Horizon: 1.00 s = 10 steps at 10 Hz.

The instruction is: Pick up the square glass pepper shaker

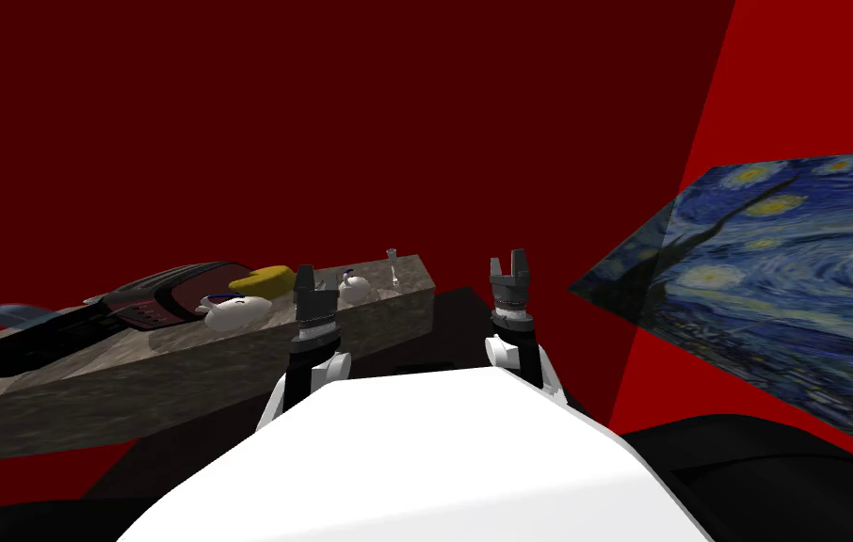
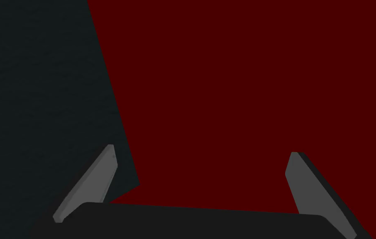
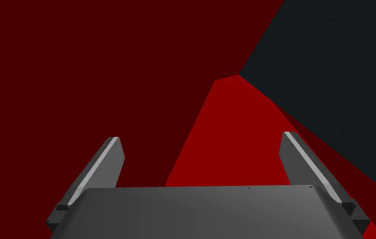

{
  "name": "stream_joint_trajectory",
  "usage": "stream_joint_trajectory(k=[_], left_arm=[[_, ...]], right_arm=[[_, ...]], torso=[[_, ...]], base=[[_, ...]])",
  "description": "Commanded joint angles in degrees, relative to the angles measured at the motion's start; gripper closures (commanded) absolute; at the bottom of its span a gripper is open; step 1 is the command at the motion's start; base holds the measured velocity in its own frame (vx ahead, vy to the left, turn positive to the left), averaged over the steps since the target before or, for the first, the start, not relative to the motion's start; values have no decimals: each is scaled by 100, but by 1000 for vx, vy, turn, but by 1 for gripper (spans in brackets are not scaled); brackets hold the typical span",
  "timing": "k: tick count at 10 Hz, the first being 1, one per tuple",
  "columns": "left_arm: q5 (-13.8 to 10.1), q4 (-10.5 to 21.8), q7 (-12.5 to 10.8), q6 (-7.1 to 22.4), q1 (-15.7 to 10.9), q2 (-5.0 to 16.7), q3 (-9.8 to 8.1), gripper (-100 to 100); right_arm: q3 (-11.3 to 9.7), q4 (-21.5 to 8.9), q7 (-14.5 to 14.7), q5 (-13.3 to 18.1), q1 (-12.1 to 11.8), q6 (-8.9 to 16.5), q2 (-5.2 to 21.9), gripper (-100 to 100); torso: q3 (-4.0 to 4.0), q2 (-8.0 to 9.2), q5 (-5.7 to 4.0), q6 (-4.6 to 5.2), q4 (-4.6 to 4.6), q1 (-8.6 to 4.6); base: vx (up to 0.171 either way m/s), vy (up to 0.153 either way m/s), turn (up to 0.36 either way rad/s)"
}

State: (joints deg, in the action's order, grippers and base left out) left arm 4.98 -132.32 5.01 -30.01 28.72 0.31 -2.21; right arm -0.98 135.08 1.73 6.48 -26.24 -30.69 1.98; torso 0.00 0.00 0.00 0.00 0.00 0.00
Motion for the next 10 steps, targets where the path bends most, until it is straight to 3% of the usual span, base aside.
stream_joint_trajectory(k=[1, 6, 10], left_arm=[[-9, 39, 34, 10, 37, 193, -22, -100], [-93, 410, 351, 108, 382, 715, -227, -100], [-171, 773, 646, 203, 700, 891, -417, -100]], right_arm=[[0, 0, 0, 0, 0, 0, 0, 0], [0, 0, 0, 0, 0, 0, 0, 0], [0, 0, 0, 0, -1, 0, 0, 0]], torso=[[0, 0, 0, 0, 0, 0], [-10, -17, -3, 1, -4, -15], [-19, -32, -4, 1, -8, -16]], base=[[10, -12, -48], [41, -41, -109], [84, -58, -160]])
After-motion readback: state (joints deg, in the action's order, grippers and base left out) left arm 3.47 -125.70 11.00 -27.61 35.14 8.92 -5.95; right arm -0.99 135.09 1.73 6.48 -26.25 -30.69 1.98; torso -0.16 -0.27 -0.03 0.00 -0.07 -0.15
